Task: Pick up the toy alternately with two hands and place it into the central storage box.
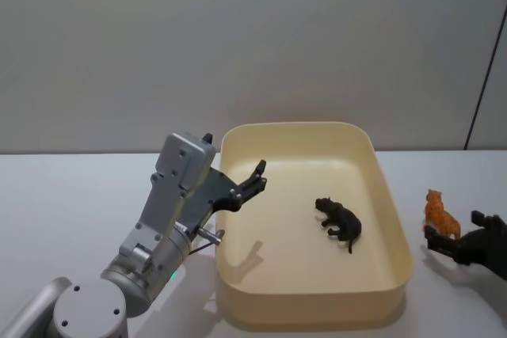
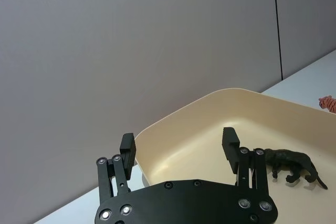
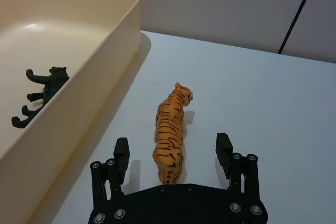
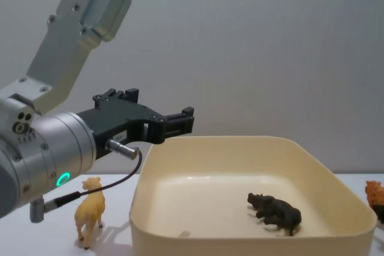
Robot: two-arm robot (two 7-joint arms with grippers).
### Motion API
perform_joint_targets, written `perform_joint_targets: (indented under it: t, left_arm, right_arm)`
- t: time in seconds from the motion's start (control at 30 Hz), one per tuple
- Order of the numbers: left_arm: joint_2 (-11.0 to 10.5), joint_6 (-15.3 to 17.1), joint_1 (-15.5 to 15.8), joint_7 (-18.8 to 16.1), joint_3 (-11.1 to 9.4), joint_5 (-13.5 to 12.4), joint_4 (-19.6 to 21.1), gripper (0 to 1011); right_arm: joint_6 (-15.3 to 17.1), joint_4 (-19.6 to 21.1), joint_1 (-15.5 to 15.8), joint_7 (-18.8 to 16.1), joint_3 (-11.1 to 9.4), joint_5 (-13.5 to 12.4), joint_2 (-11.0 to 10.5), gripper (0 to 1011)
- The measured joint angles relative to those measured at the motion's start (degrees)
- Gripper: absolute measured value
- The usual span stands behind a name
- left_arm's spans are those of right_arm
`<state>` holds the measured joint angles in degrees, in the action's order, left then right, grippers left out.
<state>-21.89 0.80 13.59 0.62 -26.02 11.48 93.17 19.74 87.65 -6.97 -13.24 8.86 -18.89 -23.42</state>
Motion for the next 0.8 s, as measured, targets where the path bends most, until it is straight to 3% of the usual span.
perform_joint_targets:
  t: [0.3, 0.8]
  left_arm:
    - [0.00, 0.00, 0.00, 0.00, 0.00, 0.00, 0.00, 1001]
    - [0.00, 0.00, 0.00, 0.00, 0.00, 0.00, 0.00, 1001]
  right_arm:
    - [-0.68, -3.38, -2.73, -0.06, 1.14, 1.58, 1.80, 879]
    - [-1.29, -5.09, -4.10, -0.12, 1.72, 2.42, 2.68, 417]
